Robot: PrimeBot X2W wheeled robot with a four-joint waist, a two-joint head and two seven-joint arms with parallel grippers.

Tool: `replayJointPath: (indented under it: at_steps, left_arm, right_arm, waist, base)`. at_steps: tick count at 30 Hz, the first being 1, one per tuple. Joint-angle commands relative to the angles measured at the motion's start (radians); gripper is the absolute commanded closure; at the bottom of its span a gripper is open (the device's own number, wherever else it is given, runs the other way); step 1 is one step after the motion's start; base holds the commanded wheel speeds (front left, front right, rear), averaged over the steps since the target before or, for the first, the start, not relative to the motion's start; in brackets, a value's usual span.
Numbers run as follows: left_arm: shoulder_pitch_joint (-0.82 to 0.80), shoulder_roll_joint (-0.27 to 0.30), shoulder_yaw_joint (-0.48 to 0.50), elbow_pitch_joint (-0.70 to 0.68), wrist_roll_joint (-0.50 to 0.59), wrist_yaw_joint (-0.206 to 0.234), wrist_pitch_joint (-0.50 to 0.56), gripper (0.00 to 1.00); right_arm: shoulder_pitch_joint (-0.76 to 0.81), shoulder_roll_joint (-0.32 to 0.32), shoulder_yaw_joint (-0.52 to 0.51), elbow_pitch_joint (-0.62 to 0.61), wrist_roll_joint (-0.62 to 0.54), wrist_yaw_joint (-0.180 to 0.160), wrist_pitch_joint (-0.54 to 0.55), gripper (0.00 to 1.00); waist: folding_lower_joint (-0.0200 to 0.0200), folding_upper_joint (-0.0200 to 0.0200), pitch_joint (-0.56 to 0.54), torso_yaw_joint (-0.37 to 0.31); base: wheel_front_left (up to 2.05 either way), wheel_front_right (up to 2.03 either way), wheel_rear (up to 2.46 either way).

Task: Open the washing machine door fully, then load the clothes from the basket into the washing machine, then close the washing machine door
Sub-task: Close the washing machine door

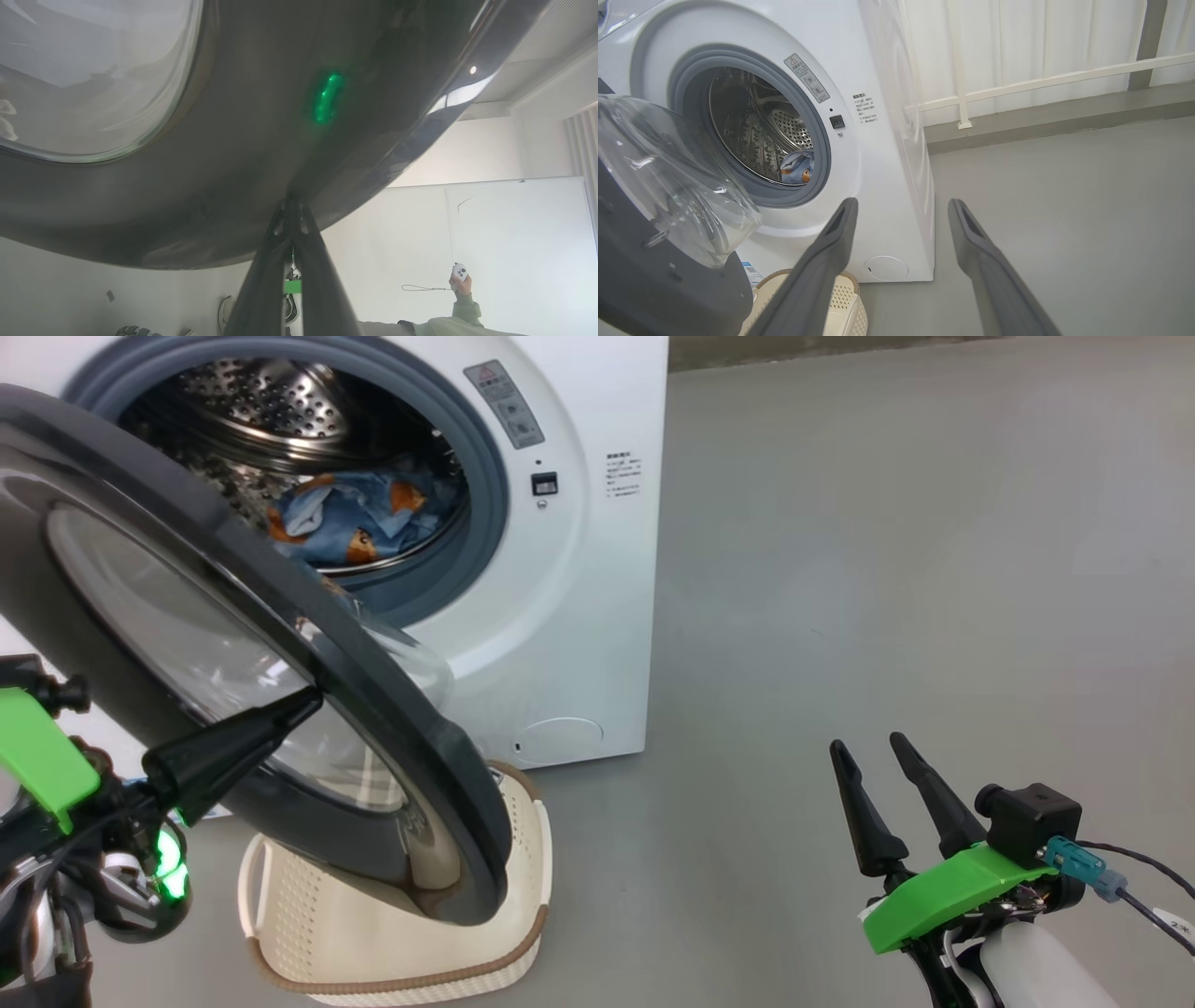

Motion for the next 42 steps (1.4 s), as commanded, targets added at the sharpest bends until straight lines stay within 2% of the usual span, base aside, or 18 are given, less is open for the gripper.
replayJointPath:
  at_steps: [1, 7, 8, 9, 10, 11, 18, 23, 27, 29, 34, 39, 40, 42]
  left_arm:
    - [-0.039, 0.029, 0.035, -0.017, 0.003, -0.01, -0.005, 1.0]
    - [-0.025, 0.037, 0.033, -0.024, 0.013, -0.032, -0.005, 1.0]
    - [-0.023, 0.039, 0.034, -0.027, 0.019, -0.041, -0.009, 0.78]
    - [-0.02, 0.043, 0.036, -0.03, 0.025, -0.052, -0.015, 0.5]
    - [-0.017, 0.047, 0.037, -0.033, 0.033, -0.067, -0.021, 0.03]
    - [-0.014, 0.049, 0.038, -0.034, 0.038, -0.082, -0.027, 0.0]
    - [0.013, 0.064, 0.056, -0.042, 0.103, -0.205, -0.107, 0.0]
    - [0.047, 0.082, 0.059, -0.038, 0.204, -0.349, -0.216, 0.0]
    - [0.09, 0.069, 0.063, -0.033, 0.283, -0.453, -0.325, 0.0]
    - [0.11, 0.06, 0.067, -0.026, 0.332, -0.488, -0.397, 0.0]
    - [0.183, 0.039, 0.05, -0.025, 0.488, -0.528, -0.615, 0.0]
    - [0.281, 0.038, -0.038, -0.03, 0.652, -0.534, -0.853, 0.0]
    - [0.281, 0.038, -0.038, -0.03, 0.652, -0.534, -0.853, 0.0]
    - [0.312, 0.055, -0.086, -0.029, 0.712, -0.534, -0.948, 0.0]
  right_arm:
    - [-0.021, -0.007, 0.012, -0.022, -0.009, 0.005, -0.008, 0.0]
    - [-0.018, -0.01, 0.013, -0.02, -0.009, 0.005, -0.008, 0.0]
    - [-0.017, -0.011, 0.014, -0.02, -0.009, 0.005, -0.008, 0.0]
    - [-0.017, -0.011, 0.015, -0.021, -0.008, 0.005, -0.008, 0.0]
    - [-0.017, -0.011, 0.015, -0.02, -0.008, 0.005, -0.008, 0.0]
    - [-0.017, -0.012, 0.015, -0.021, -0.008, 0.005, -0.008, 0.0]
    - [-0.015, -0.014, 0.012, -0.024, -0.008, 0.005, -0.008, 0.0]
    - [-0.018, -0.017, 0.013, -0.028, -0.007, 0.005, -0.008, 0.0]
    - [-0.019, -0.021, 0.01, -0.034, -0.005, 0.005, -0.008, 0.0]
    - [-0.02, -0.022, 0.01, -0.036, -0.005, 0.005, -0.008, 0.0]
    - [-0.023, -0.023, 0.013, -0.038, -0.005, 0.005, -0.008, 0.0]
    - [-0.023, -0.027, 0.015, -0.043, -0.005, 0.005, -0.008, 0.0]
    - [-0.023, -0.027, 0.015, -0.043, -0.005, 0.005, -0.008, 0.0]
    - [-0.023, -0.03, 0.015, -0.044, -0.004, 0.005, -0.008, 0.0]
  waist:
    - [0.0, -0.0001, -0.006, 0.01]
    - [0.0, -0.0001, -0.02, 0.046]
    - [0.0, -0.0001, -0.02, 0.051]
    - [0.0, -0.0001, -0.021, 0.055]
    - [0.0, -0.0001, -0.021, 0.059]
    - [0.0, -0.0001, -0.022, 0.062]
    - [0.0, -0.0001, -0.023, 0.076]
    - [0.0, -0.0001, -0.018, 0.074]
    - [0.0, -0.0001, -0.009, 0.069]
    - [0.0, -0.0001, -0.005, 0.065]
    - [0.0, -0.0001, -0.002, 0.05]
    - [0.0, -0.0001, 0.002, 0.039]
    - [0.0, -0.0001, 0.002, 0.039]
    - [0.0, -0.0001, 0.003, 0.037]
  base:
    - [0.0, 0.0, 0.0]
    - [0.0, 0.0, 0.0]
    - [0.0, 0.0, 0.0]
    - [0.0, 0.0, 0.0]
    - [0.0, 0.0, 0.0]
    - [0.0, 0.0, 0.0]
    - [0.0, 0.0, 0.0]
    - [0.0, 0.0, 0.0]
    - [0.0, 0.0, 0.0]
    - [0.0, 0.0, 0.0]
    - [0.0, 0.0, 0.0]
    - [0.0, 0.0, 0.0]
    - [0.0, 0.0, 0.0]
    - [0.0, 0.0, 0.0]
